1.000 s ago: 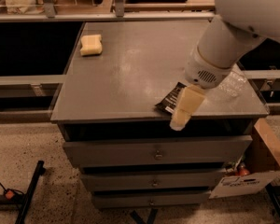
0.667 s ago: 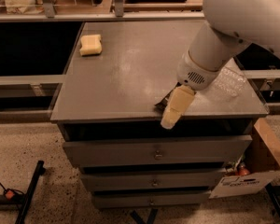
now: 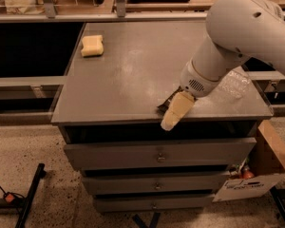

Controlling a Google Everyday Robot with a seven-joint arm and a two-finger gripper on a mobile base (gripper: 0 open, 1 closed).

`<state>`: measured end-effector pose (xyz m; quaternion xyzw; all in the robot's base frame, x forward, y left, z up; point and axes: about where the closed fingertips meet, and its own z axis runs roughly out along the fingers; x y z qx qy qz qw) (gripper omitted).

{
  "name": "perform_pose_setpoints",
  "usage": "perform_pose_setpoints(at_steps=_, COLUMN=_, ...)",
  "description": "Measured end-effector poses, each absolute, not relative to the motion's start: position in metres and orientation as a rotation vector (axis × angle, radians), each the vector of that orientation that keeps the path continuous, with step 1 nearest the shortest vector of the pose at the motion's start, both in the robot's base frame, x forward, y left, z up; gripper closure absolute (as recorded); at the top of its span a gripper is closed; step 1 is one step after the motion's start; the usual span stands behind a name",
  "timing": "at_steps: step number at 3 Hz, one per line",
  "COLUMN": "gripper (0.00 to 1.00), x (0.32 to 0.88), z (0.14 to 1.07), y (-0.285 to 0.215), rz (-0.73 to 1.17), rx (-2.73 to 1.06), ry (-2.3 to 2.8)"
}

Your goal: Move rxbar chocolate near sponge

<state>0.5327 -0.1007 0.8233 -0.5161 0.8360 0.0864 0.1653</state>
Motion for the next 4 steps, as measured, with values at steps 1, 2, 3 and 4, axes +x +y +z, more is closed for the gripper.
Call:
perform_pose_setpoints(at_steps=1, gripper=0.00, x=0.542, z=0.811, y=-0.104, rz=0.218, rx=-1.416, ry=2.379)
perform_pose_setpoints(at_steps=2, gripper=0.18, x=0.548, z=0.803, y=-0.106, rz=0.196, rx=-1.386, ry=2.389)
perform_pose_setpoints(at_steps=3, gripper=0.42, x=0.552, z=0.800, y=-0.108, rz=0.200, rx=-1.364, ry=2.406)
perform_pose_setpoints(at_steps=4, gripper=0.64, x=0.552, z=0.803, y=-0.108, rz=0.201, rx=-1.364, ry=2.407)
